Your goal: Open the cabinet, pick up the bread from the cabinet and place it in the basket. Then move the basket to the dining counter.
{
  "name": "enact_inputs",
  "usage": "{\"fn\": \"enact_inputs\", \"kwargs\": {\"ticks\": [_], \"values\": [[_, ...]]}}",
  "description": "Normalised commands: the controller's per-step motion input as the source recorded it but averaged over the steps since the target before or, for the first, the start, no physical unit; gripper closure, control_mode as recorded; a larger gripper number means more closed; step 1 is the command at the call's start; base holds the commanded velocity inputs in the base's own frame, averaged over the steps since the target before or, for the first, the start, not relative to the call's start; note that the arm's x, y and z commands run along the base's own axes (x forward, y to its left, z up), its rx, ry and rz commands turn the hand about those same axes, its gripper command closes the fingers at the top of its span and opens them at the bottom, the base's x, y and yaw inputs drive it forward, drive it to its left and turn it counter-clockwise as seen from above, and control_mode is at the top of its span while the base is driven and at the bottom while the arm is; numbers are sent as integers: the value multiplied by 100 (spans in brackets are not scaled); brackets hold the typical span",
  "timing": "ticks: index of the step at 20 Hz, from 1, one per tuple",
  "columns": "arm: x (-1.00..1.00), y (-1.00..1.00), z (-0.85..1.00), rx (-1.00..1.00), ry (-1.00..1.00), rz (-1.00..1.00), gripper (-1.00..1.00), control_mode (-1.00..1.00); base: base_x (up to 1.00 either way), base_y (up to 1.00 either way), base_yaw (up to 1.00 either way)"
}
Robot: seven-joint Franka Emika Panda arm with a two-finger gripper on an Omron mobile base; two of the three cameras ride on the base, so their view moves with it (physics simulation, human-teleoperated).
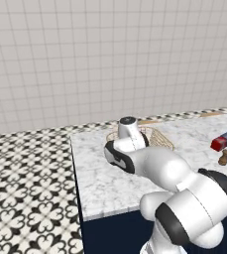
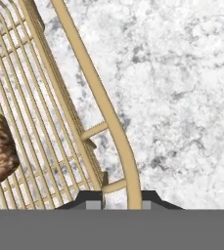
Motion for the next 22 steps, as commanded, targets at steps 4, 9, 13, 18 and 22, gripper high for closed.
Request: {"fn": "enact_inputs", "kwargs": {"ticks": [4,9,13,18,22], "values": [[2,-9,-26,0,0,0,100,-100,0,0,0],[0,0,-8,0,6,0,-100,-100,0,0,0],[0,0,7,0,1,0,-100,-100,0,0,0],[-24,5,73,1,-4,0,-100,-100,0,0,0],[-81,32,100,5,-15,0,-100,-100,0,0,0]]}}
